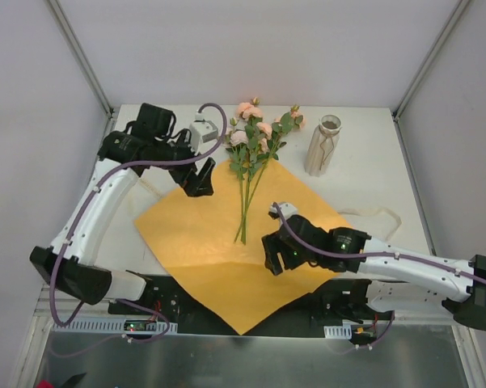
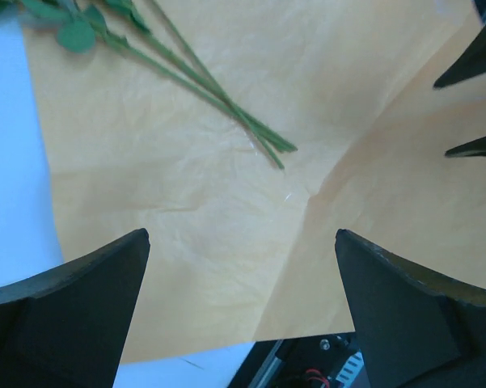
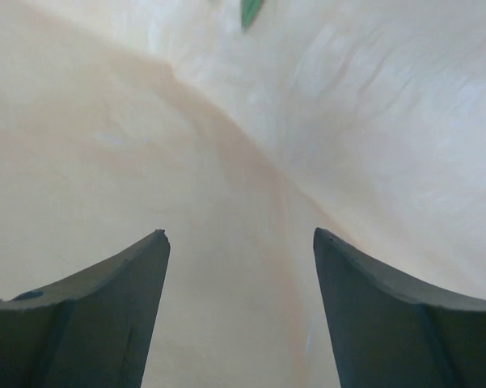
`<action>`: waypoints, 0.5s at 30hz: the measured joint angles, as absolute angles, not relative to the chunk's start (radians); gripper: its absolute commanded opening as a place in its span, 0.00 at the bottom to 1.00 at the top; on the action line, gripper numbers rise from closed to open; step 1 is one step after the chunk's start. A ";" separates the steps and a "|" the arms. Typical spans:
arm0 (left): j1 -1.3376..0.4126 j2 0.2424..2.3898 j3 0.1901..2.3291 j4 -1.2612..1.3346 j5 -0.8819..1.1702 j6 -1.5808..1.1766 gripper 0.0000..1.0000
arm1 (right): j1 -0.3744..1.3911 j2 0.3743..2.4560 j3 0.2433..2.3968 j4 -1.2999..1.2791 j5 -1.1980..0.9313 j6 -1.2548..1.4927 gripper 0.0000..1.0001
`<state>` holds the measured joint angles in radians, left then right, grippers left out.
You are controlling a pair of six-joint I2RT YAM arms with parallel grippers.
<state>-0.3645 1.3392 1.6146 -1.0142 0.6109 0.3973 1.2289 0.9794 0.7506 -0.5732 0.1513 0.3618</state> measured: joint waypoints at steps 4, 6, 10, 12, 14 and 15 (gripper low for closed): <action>-0.363 1.406 1.439 -0.960 0.517 0.350 0.99 | 1.087 1.118 1.012 -0.654 0.218 0.291 0.67; -0.352 1.434 1.357 -0.928 0.470 0.330 0.99 | 0.984 1.207 1.147 -0.646 0.238 0.267 0.64; -0.286 1.469 1.244 -0.866 0.399 0.286 0.96 | 0.819 1.433 1.376 -0.621 0.260 0.237 0.52; -0.244 1.482 1.206 -0.822 0.359 0.270 0.95 | 0.781 1.563 1.465 -0.616 0.269 0.226 0.48; -0.209 1.499 1.175 -0.778 0.316 0.256 0.94 | 0.757 1.705 1.536 -0.609 0.274 0.220 0.46; -0.200 1.506 1.163 -0.762 0.302 0.251 0.94 | 0.748 1.770 1.563 -0.604 0.275 0.218 0.45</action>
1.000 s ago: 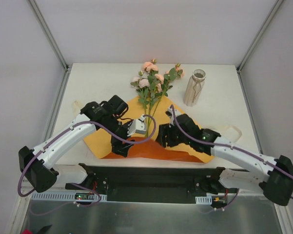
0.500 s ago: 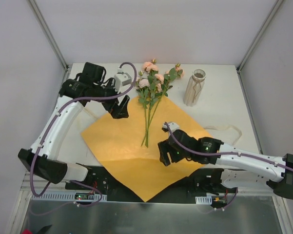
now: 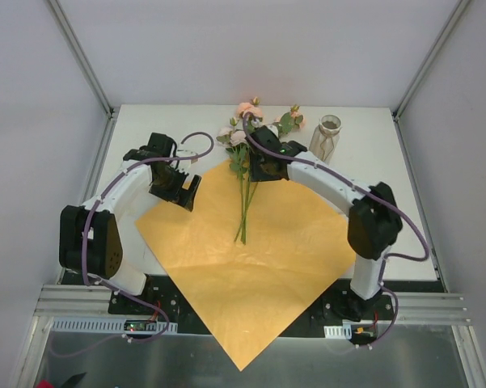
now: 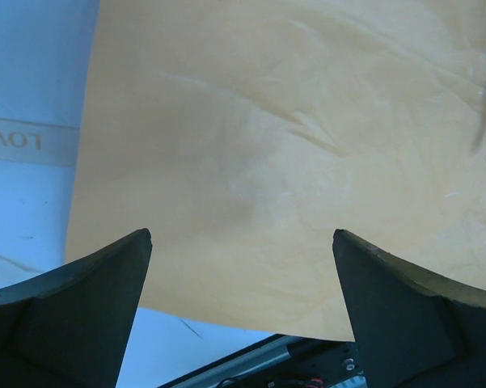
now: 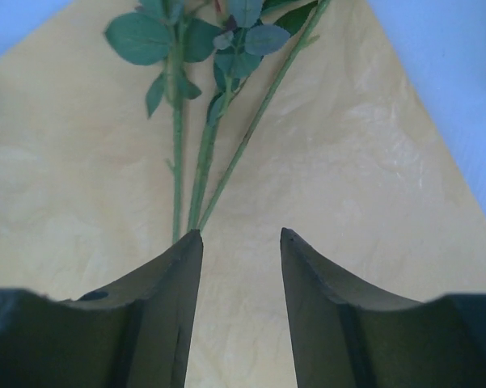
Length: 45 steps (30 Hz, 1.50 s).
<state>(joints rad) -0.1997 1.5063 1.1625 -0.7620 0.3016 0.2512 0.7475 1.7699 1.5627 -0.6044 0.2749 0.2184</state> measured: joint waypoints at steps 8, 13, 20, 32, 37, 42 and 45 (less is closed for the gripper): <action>-0.189 1.553 1.093 -0.674 0.203 0.252 0.95 | 0.688 2.051 1.640 -0.594 0.273 0.216 0.41; -0.189 1.554 1.090 -0.646 0.191 0.262 0.95 | 0.653 2.109 1.729 -0.573 0.269 0.219 0.41; -0.188 1.559 1.082 -0.633 0.179 0.285 0.96 | 0.632 2.203 1.816 -0.553 0.252 0.236 0.42; -0.187 1.558 1.082 -0.633 0.166 0.307 0.98 | 0.627 2.271 1.832 -0.566 0.241 0.266 0.24; -0.181 1.557 1.077 -0.632 0.153 0.312 0.98 | 0.625 2.275 1.832 -0.566 0.247 0.292 0.01; -0.181 1.548 1.072 -0.633 0.146 0.331 0.98 | 0.618 2.271 1.821 -0.557 0.249 0.327 0.01; -0.181 1.533 1.071 -0.634 0.143 0.344 0.99 | 0.609 2.230 1.750 -0.509 0.237 0.366 0.01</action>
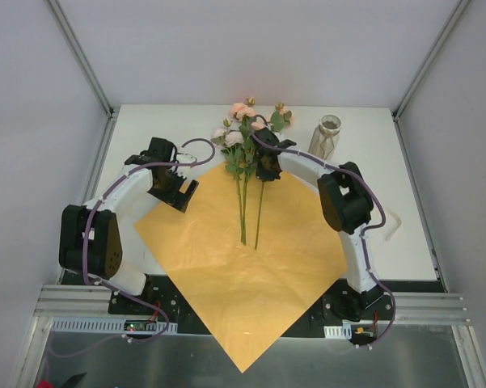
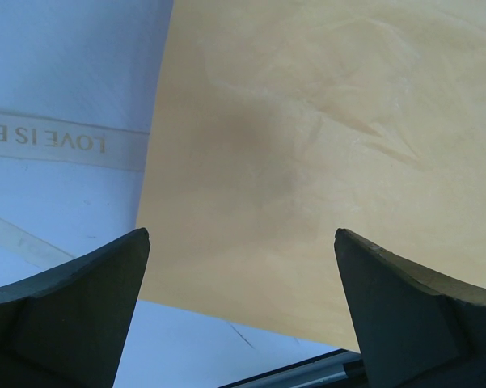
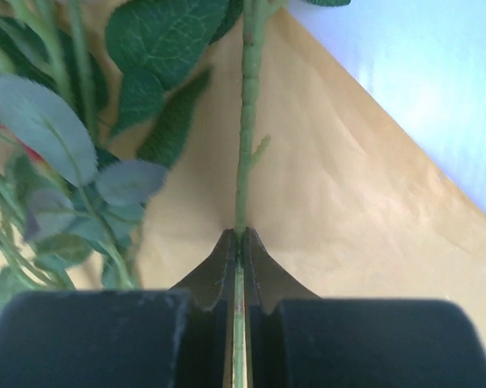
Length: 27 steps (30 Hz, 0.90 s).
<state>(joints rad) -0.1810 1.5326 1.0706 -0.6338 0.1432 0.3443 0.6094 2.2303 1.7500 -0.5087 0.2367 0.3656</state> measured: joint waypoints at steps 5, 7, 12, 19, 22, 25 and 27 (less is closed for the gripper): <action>-0.169 1.505 1.071 -0.634 0.129 0.359 0.99 | 0.590 2.096 1.597 -0.475 0.222 0.405 0.01; -0.168 1.503 1.071 -0.635 0.124 0.359 0.99 | 0.586 2.038 1.580 -0.456 0.220 0.406 0.01; -0.159 1.503 1.071 -0.639 0.121 0.359 0.99 | 0.584 1.868 1.602 -0.370 0.214 0.348 0.01; -0.133 1.503 1.071 -0.641 0.122 0.359 0.99 | 0.584 1.692 1.737 -0.128 0.253 0.084 0.01; -0.121 1.503 1.071 -0.641 0.123 0.359 0.99 | 0.580 1.604 1.679 0.052 0.286 -0.061 0.01; -0.116 1.502 1.071 -0.641 0.125 0.359 0.99 | 0.565 1.535 1.591 0.262 0.321 -0.207 0.01; -0.115 1.502 1.071 -0.641 0.126 0.359 0.99 | 0.550 1.518 1.546 0.382 0.349 -0.294 0.01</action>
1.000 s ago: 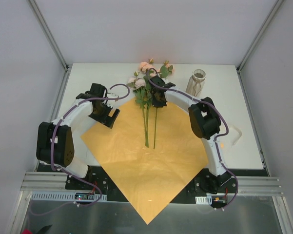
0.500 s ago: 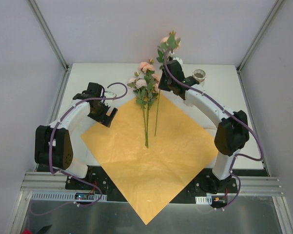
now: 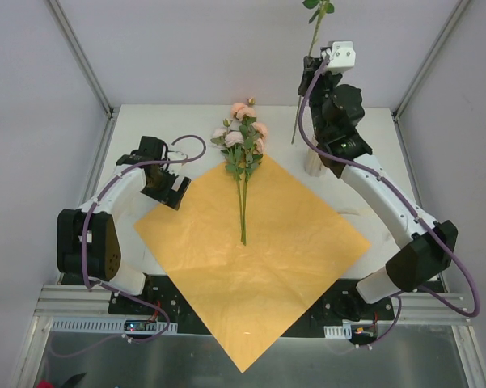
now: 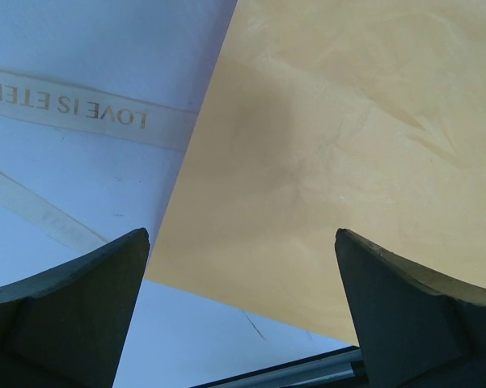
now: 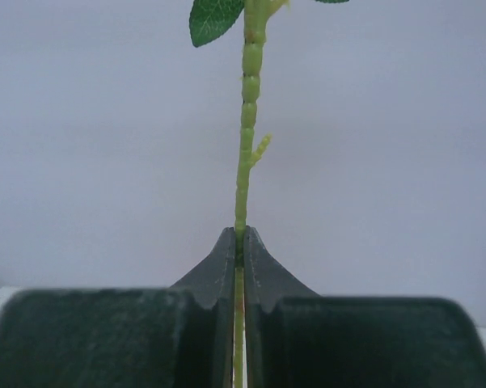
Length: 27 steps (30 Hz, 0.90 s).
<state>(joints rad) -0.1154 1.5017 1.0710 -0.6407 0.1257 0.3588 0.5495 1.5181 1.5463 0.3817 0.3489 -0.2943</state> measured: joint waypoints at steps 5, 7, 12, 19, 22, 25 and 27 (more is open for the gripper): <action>-0.116 1.500 1.071 -0.641 0.128 0.359 0.99 | 0.504 1.515 1.466 0.580 0.413 -0.467 0.01; -0.116 1.500 1.072 -0.641 0.128 0.359 0.99 | 0.482 1.515 1.456 0.620 0.434 -0.511 0.01; -0.109 1.499 1.077 -0.641 0.130 0.359 0.99 | 0.427 1.508 1.451 0.690 0.451 -0.540 0.01; -0.109 1.497 1.077 -0.641 0.129 0.360 0.99 | 0.388 1.473 1.446 0.717 0.453 -0.529 0.01; -0.109 1.493 1.077 -0.641 0.130 0.361 0.99 | 0.377 1.466 1.447 0.730 0.451 -0.528 0.01; -0.109 1.486 1.077 -0.641 0.130 0.361 0.99 | 0.368 1.465 1.446 0.730 0.450 -0.528 0.01; -0.109 1.484 1.077 -0.641 0.130 0.363 0.99 | 0.361 1.465 1.434 0.735 0.450 -0.527 0.01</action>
<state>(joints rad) -0.1093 1.4837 1.0767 -0.6411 0.1295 0.3630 0.3614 1.4651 1.4342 0.7345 0.4496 -0.5270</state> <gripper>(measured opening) 0.990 0.032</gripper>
